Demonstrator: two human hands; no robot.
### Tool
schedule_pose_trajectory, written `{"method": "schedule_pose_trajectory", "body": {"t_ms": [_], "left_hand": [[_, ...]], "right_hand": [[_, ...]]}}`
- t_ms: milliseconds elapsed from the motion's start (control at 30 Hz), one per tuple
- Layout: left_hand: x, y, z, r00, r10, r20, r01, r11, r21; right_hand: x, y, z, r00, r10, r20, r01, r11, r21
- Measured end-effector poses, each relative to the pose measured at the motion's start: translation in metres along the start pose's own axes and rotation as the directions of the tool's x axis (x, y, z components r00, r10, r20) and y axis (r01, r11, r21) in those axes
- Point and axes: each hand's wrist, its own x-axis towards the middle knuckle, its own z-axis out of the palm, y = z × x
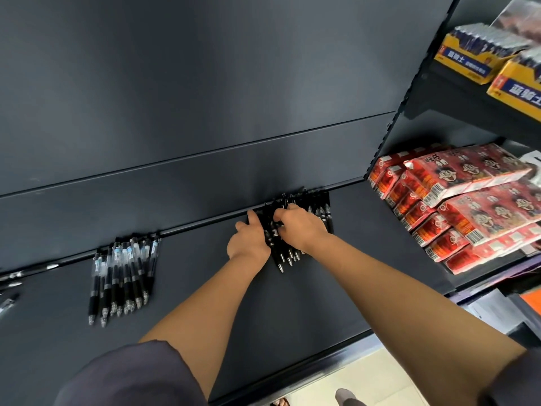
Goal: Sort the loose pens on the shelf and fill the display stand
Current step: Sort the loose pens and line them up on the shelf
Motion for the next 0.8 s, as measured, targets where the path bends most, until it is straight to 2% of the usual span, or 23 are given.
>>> {"method": "schedule_pose_trajectory", "body": {"t_ms": [33,100,200,300,367,433,500,600,800], "left_hand": [[0.001,0.000,-0.002,1.000,-0.006,0.002,0.006,0.999,-0.049],[0.002,0.000,-0.007,0.999,-0.035,0.022,0.040,0.966,-0.256],[0.005,0.004,-0.016,0.996,-0.074,0.042,0.084,0.783,-0.617],[0.007,0.017,-0.019,0.993,-0.051,0.103,0.111,0.642,-0.759],[0.009,0.022,-0.017,0.991,-0.020,0.132,0.109,0.692,-0.714],[0.011,0.021,-0.014,0.996,-0.018,0.084,0.065,0.799,-0.598],[0.013,0.016,-0.010,1.000,-0.024,0.009,0.025,0.852,-0.523],[0.013,0.010,-0.002,0.999,-0.049,-0.020,0.030,0.835,-0.550],[0.013,0.005,0.000,0.999,0.017,-0.027,-0.029,0.844,-0.536]], "right_hand": [[0.000,0.001,0.000,1.000,0.004,-0.003,-0.004,1.000,0.008],[0.001,0.003,0.001,1.000,0.010,-0.007,-0.010,1.000,0.022],[0.001,0.005,0.000,1.000,0.017,-0.006,-0.017,0.999,0.037],[0.001,0.007,-0.002,1.000,0.014,-0.005,-0.014,0.999,0.046],[0.002,0.009,-0.004,1.000,0.012,-0.009,-0.011,0.999,0.052],[0.002,0.011,-0.006,1.000,0.009,-0.013,-0.009,0.998,0.060],[0.002,0.012,-0.007,1.000,0.006,-0.017,-0.005,0.998,0.066],[0.002,0.012,-0.006,1.000,0.001,-0.015,-0.001,0.998,0.057],[0.003,0.007,-0.006,1.000,-0.005,-0.028,0.004,1.000,-0.009]]}}
